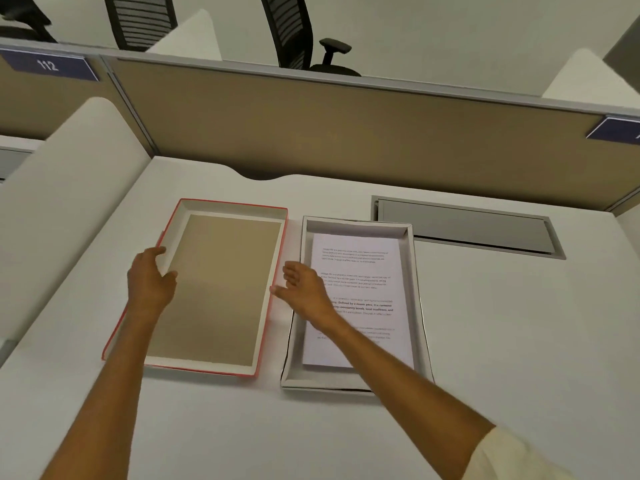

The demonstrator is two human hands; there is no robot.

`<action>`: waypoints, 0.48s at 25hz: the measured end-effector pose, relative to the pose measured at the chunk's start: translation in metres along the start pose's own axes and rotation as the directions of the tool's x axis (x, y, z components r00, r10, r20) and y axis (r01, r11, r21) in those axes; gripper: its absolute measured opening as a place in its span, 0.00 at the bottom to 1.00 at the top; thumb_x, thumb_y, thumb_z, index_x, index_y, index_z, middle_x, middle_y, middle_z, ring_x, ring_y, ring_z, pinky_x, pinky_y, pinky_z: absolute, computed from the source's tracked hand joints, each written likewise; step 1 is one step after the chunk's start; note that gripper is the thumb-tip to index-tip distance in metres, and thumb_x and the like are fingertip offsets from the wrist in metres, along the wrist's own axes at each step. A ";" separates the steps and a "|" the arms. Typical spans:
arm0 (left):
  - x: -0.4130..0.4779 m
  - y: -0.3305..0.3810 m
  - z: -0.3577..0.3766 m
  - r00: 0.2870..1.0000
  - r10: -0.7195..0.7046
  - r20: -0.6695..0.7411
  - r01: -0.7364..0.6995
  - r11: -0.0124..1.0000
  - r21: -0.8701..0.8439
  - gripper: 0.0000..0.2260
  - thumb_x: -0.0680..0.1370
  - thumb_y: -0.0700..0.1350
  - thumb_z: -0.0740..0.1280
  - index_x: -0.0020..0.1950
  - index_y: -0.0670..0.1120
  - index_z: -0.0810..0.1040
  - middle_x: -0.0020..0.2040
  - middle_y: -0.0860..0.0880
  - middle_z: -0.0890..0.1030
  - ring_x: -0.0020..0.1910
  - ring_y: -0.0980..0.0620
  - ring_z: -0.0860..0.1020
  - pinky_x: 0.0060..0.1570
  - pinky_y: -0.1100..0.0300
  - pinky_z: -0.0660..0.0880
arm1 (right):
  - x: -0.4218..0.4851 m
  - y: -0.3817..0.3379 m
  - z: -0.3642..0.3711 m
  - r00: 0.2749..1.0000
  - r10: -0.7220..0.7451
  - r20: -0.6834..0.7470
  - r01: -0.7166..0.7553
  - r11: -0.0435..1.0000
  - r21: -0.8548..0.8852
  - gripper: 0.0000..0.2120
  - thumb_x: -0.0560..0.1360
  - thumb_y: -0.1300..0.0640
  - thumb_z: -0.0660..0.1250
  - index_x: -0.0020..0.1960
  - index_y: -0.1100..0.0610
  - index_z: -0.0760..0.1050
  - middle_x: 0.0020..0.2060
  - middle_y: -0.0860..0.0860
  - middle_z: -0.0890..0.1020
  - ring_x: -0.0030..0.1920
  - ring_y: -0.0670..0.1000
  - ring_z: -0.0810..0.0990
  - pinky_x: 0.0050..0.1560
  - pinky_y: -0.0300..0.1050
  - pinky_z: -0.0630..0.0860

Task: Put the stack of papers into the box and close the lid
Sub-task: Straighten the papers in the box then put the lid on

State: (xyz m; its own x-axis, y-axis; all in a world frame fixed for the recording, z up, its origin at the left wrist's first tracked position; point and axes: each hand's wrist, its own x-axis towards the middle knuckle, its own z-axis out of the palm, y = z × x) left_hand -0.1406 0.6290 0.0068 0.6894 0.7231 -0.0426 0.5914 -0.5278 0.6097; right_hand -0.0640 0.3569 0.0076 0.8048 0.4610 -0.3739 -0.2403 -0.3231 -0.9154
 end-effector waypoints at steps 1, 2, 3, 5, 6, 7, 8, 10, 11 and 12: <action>0.002 -0.009 -0.004 1.000 -0.007 -0.010 0.008 0.999 0.046 0.25 0.74 0.32 0.71 0.70 0.37 0.71 0.65 0.33 0.75 0.64 0.32 0.75 0.65 0.40 0.72 | -0.004 0.004 0.013 1.000 0.009 -0.013 -0.009 1.000 -0.007 0.35 0.71 0.59 0.75 0.73 0.59 0.64 0.70 0.57 0.72 0.70 0.54 0.71 0.68 0.42 0.68; 0.001 -0.015 -0.006 1.000 -0.019 -0.015 0.020 0.998 0.067 0.26 0.73 0.31 0.71 0.70 0.37 0.71 0.64 0.33 0.75 0.63 0.31 0.75 0.64 0.39 0.72 | -0.007 0.007 0.023 0.999 0.018 -0.030 -0.019 1.000 -0.024 0.35 0.71 0.58 0.75 0.73 0.58 0.63 0.71 0.56 0.71 0.71 0.54 0.70 0.68 0.42 0.68; -0.001 -0.021 -0.007 0.999 -0.031 -0.013 0.031 0.996 0.079 0.26 0.73 0.30 0.71 0.70 0.36 0.70 0.64 0.32 0.75 0.62 0.30 0.75 0.63 0.38 0.73 | -0.009 0.010 0.032 0.998 0.030 -0.049 -0.033 0.999 -0.044 0.36 0.71 0.57 0.74 0.74 0.57 0.61 0.72 0.55 0.69 0.71 0.54 0.69 0.68 0.42 0.67; -0.004 -0.032 -0.006 0.999 -0.043 0.013 0.042 0.994 0.102 0.27 0.72 0.29 0.70 0.71 0.36 0.70 0.64 0.32 0.75 0.61 0.30 0.75 0.63 0.38 0.73 | -0.013 0.015 0.046 0.994 0.064 -0.084 -0.070 0.995 -0.070 0.38 0.72 0.56 0.74 0.76 0.56 0.58 0.73 0.54 0.67 0.72 0.55 0.67 0.68 0.43 0.67; -0.005 -0.036 -0.005 0.998 -0.054 0.021 0.051 0.992 0.119 0.27 0.73 0.29 0.70 0.71 0.35 0.69 0.64 0.32 0.75 0.61 0.30 0.75 0.63 0.38 0.73 | -0.014 0.018 0.050 0.992 0.081 -0.099 -0.090 0.992 -0.086 0.39 0.72 0.56 0.73 0.76 0.56 0.56 0.74 0.54 0.66 0.72 0.55 0.67 0.68 0.45 0.67; -0.005 -0.040 -0.003 0.997 -0.079 0.015 0.076 0.987 0.141 0.27 0.73 0.29 0.69 0.71 0.35 0.69 0.64 0.32 0.74 0.61 0.30 0.75 0.62 0.38 0.73 | -0.015 0.020 0.053 0.989 0.094 -0.112 -0.106 0.989 -0.106 0.39 0.72 0.57 0.73 0.76 0.56 0.56 0.73 0.54 0.66 0.72 0.56 0.68 0.68 0.46 0.68; -0.004 -0.043 -0.002 0.993 -0.119 -0.006 0.118 0.979 0.164 0.26 0.73 0.30 0.70 0.70 0.34 0.69 0.63 0.32 0.74 0.61 0.29 0.75 0.62 0.38 0.74 | -0.016 0.023 0.055 0.988 0.101 -0.115 -0.115 0.986 -0.119 0.39 0.72 0.57 0.73 0.76 0.57 0.56 0.72 0.54 0.67 0.71 0.56 0.69 0.67 0.45 0.69; -0.002 -0.050 0.000 0.979 -0.195 -0.053 0.202 0.958 0.204 0.21 0.73 0.31 0.70 0.65 0.33 0.72 0.60 0.31 0.75 0.57 0.29 0.76 0.59 0.38 0.75 | -0.019 0.027 0.061 0.990 0.110 -0.090 -0.119 0.988 -0.099 0.35 0.71 0.60 0.74 0.73 0.57 0.61 0.68 0.53 0.73 0.67 0.55 0.74 0.61 0.41 0.72; -0.001 -0.053 0.000 0.975 -0.215 -0.058 0.223 0.951 0.212 0.18 0.73 0.31 0.70 0.62 0.32 0.74 0.58 0.31 0.76 0.55 0.29 0.77 0.57 0.39 0.76 | -0.020 0.029 0.064 0.991 0.115 -0.073 -0.121 0.989 -0.088 0.33 0.70 0.62 0.75 0.70 0.57 0.64 0.65 0.53 0.76 0.63 0.55 0.77 0.58 0.40 0.74; 0.000 -0.055 0.001 0.973 -0.223 -0.053 0.230 0.950 0.213 0.15 0.74 0.32 0.70 0.60 0.32 0.75 0.57 0.31 0.78 0.53 0.29 0.79 0.55 0.39 0.77 | -0.021 0.032 0.067 0.991 0.117 -0.064 -0.123 0.988 -0.095 0.31 0.69 0.64 0.74 0.68 0.57 0.66 0.62 0.54 0.78 0.59 0.54 0.79 0.54 0.39 0.76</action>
State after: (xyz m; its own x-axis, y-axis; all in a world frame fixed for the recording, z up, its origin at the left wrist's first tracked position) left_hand -0.1730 0.6577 -0.0274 0.5167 0.8453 -0.1358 0.8089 -0.4301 0.4008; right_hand -0.1249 0.3921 -0.0237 0.8042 0.3660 -0.4683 -0.2846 -0.4547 -0.8439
